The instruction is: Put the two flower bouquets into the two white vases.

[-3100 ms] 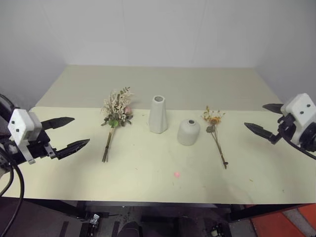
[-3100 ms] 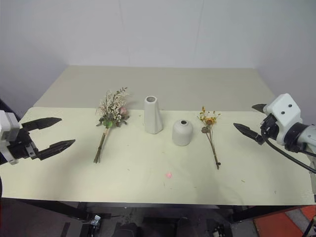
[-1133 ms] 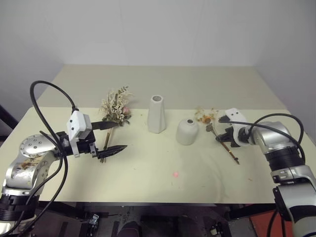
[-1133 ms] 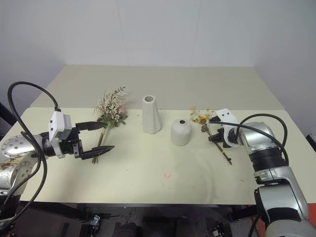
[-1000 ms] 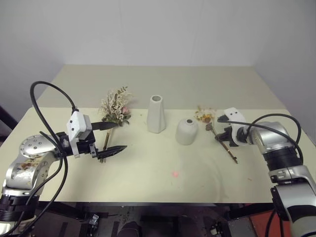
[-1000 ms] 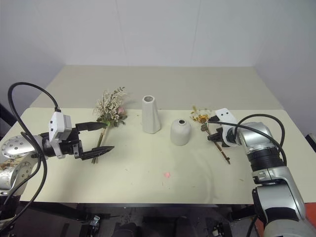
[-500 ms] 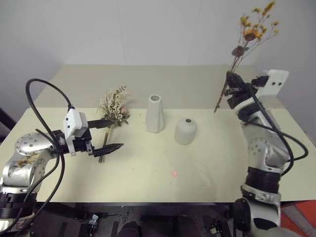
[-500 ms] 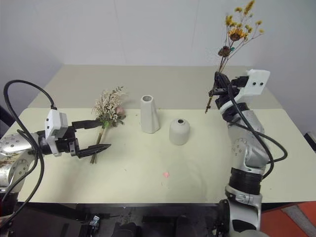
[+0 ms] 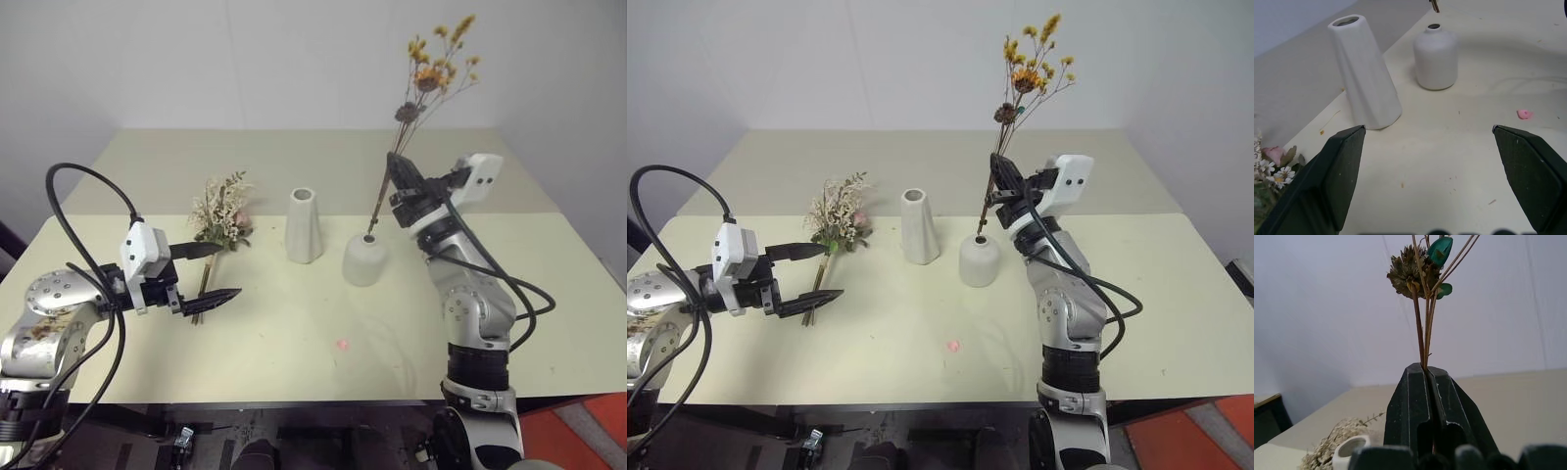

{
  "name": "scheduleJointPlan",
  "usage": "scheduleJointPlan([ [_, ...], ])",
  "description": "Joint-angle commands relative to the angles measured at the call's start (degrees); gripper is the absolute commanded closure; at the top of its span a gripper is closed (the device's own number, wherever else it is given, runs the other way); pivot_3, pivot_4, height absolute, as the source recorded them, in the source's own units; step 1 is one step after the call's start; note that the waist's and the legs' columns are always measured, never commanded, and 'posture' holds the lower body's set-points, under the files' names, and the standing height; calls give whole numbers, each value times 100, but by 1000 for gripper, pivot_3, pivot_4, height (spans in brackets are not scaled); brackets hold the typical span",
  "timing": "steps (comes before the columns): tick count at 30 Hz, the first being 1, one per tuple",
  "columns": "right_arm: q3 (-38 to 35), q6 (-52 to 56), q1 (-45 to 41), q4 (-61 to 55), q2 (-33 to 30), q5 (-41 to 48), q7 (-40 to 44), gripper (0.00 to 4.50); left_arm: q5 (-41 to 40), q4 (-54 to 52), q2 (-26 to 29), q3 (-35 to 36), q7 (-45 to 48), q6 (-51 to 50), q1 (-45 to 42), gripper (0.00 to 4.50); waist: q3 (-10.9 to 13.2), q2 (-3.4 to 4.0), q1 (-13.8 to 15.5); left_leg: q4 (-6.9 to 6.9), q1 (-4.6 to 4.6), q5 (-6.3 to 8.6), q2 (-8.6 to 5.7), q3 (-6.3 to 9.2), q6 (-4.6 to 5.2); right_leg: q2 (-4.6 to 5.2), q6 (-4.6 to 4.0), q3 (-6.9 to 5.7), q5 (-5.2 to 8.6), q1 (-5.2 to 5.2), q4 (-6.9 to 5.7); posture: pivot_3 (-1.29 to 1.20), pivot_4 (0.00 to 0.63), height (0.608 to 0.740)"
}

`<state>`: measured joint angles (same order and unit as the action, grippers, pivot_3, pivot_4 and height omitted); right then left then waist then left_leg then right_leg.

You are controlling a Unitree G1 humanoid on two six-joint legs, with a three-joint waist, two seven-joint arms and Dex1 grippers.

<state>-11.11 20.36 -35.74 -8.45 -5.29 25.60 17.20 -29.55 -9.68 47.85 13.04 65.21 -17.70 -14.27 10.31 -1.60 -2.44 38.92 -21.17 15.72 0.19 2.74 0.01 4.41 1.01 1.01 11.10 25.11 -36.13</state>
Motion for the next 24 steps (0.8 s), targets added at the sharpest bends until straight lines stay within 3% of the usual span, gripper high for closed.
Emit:
scheduleJointPlan([
  [1, 25, -340, -120, 95, -65, 10, 137, 4480, -115, -257, 112, 240, -81, -31, 50, 0, 0, 0, -3, 0, 0, 0, 0, 0, 0, 0, 0, 0, 0, 0, 1, 0, 150, 740],
  [15, 92, -1084, -209, 975, -180, -208, 374, 4480, -157, -324, 161, 278, -96, -113, 73, 0, 1, 1, -17, -1, 1, 0, 1, -1, 0, -1, 0, 1, 0, 0, 0, 0, 150, 740],
  [24, 327, -1202, 154, 698, -53, -217, 433, 4480, -173, -301, 175, 254, -79, -100, 41, 0, 1, 1, -11, -1, 0, 0, 1, -1, 0, -1, -1, 1, 0, 0, 1, 0, 150, 740],
])
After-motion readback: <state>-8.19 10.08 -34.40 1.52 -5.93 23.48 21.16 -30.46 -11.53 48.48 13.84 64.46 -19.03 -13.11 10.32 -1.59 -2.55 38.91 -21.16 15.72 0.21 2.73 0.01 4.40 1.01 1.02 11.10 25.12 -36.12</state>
